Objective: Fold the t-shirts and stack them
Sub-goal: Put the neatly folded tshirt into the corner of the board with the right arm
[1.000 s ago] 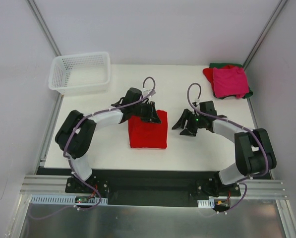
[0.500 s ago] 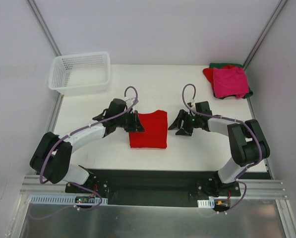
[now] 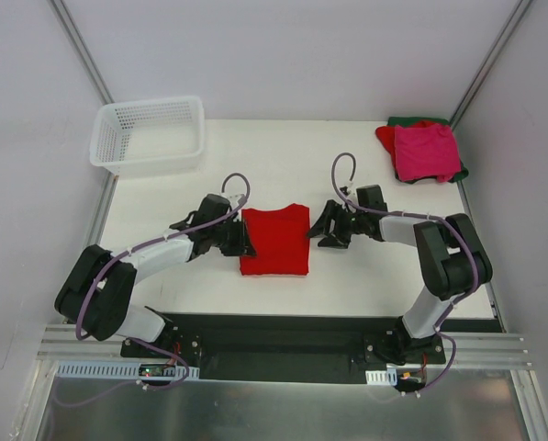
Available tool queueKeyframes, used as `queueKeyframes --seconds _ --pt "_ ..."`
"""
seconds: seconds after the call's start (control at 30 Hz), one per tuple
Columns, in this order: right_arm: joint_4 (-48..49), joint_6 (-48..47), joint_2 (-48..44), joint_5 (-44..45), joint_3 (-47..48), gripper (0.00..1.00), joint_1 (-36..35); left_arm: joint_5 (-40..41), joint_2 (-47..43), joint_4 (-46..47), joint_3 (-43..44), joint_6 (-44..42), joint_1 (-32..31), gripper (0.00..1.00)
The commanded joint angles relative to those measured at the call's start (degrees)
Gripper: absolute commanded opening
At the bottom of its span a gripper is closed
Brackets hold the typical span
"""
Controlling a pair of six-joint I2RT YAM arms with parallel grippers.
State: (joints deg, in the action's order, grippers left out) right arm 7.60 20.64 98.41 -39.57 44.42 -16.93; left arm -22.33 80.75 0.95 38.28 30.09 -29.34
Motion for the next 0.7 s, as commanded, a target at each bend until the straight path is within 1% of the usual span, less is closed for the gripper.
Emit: queueKeyframes --seconds 0.0,0.17,0.33,0.5,0.67 --pt "-1.09 -1.31 2.49 2.83 0.05 0.7 -0.82 1.15 -2.96 -0.51 0.21 -2.22 2.18 0.0" --pt "-1.18 -1.22 3.01 2.66 0.31 0.7 -1.18 0.71 -3.5 -0.69 3.72 -3.45 3.85 0.0" --pt "-1.18 -1.31 3.72 2.57 0.4 0.7 -1.35 -0.61 -0.69 1.24 6.19 -4.42 4.91 0.0" --pt "-1.09 -1.39 4.33 2.57 0.4 0.7 -1.35 -2.54 3.61 4.14 6.81 -3.9 5.17 0.0" --pt "-1.0 -1.39 4.95 2.75 0.49 0.7 -1.44 -3.07 6.61 7.22 5.23 -3.54 5.17 0.0"
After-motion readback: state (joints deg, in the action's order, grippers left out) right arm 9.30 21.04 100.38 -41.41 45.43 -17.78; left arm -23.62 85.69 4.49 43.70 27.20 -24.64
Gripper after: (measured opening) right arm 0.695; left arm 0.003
